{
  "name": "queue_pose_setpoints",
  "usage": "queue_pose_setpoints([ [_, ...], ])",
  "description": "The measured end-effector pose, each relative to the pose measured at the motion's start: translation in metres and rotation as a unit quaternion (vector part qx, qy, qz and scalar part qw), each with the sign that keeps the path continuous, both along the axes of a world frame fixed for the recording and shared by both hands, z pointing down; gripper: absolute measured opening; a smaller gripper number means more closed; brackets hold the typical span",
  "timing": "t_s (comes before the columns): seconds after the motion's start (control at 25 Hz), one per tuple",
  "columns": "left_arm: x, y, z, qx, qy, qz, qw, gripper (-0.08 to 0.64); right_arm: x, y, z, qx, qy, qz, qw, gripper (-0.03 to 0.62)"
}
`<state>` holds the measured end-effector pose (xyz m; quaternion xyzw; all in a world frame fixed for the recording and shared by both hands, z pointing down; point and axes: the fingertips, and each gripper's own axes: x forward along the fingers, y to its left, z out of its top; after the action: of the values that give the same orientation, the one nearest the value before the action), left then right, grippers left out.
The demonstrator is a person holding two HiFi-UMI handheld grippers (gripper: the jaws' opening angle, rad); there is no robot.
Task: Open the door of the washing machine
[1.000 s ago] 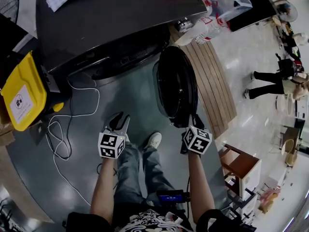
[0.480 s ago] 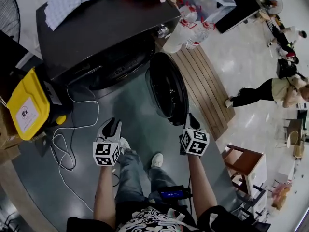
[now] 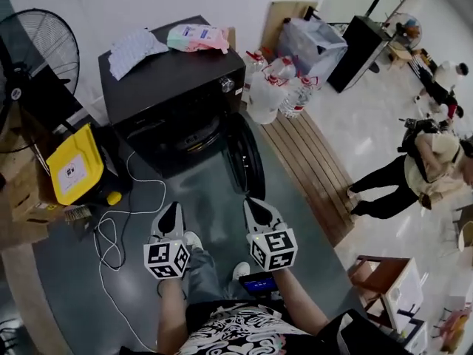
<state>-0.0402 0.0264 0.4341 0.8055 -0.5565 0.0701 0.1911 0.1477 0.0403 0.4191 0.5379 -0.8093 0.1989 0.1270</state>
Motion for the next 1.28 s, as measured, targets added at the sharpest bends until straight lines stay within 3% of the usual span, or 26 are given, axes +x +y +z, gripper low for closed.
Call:
queue_pose_setpoints([
  [0.12, 0.003, 0.034, -0.033, 0.019, 0.013, -0.018, 0.9996, 0.006, -0.004, 0.026, -0.029, 0.025, -0.006, -0.027, 0.999, 0.002],
  [0.36, -0.003, 0.068, -0.065, 0.036, 0.013, -0.037, 0.9986, 0.002, -0.005, 0.047, -0.053, 0.045, -0.025, -0.038, 0.998, 0.002],
  [0.84, -0.015, 0.075, -0.064, 0.032, 0.002, -0.060, 0.9976, 0.002, -0.029, 0.047, -0.053, 0.043, -0.025, -0.067, 0.996, 0.002],
  [1.28, -0.012, 0.066, -0.063, 0.026, -0.001, -0.063, 0.9977, 0.002, -0.014, 0.039, -0.053, 0.039, -0.018, -0.042, 0.998, 0.002],
])
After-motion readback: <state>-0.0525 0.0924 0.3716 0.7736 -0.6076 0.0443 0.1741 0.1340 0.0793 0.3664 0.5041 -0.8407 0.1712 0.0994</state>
